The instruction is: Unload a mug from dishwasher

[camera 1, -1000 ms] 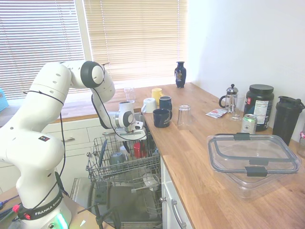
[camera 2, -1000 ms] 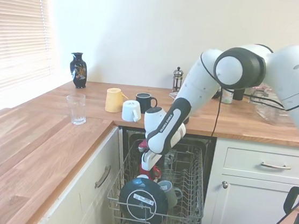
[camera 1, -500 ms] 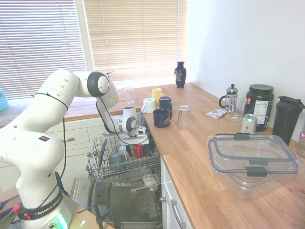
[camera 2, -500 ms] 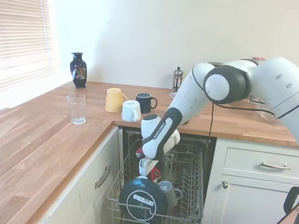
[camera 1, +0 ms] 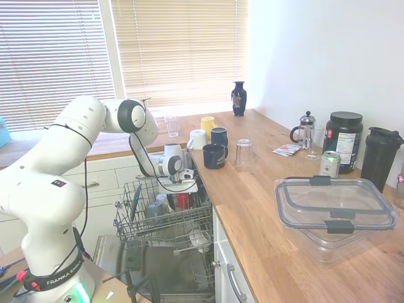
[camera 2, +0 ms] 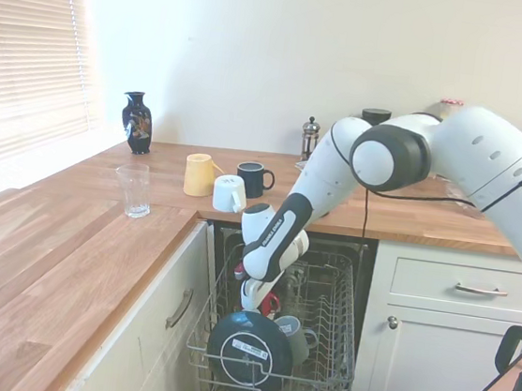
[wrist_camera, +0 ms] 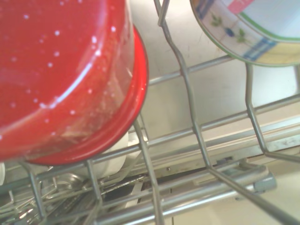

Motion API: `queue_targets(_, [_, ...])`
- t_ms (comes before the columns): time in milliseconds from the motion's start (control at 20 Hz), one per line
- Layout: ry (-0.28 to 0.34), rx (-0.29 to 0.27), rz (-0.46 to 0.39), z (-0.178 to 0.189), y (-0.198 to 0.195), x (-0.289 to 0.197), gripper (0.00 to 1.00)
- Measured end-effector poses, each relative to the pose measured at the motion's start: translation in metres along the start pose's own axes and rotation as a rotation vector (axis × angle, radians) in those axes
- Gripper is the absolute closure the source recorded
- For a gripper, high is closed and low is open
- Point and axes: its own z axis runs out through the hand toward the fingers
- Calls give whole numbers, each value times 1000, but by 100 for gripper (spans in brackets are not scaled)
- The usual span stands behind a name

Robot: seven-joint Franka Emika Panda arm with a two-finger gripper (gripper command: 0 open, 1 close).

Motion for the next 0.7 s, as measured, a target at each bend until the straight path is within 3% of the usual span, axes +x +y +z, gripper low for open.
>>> queue_targets(700, [6, -6, 0, 5, 2, -1, 100])
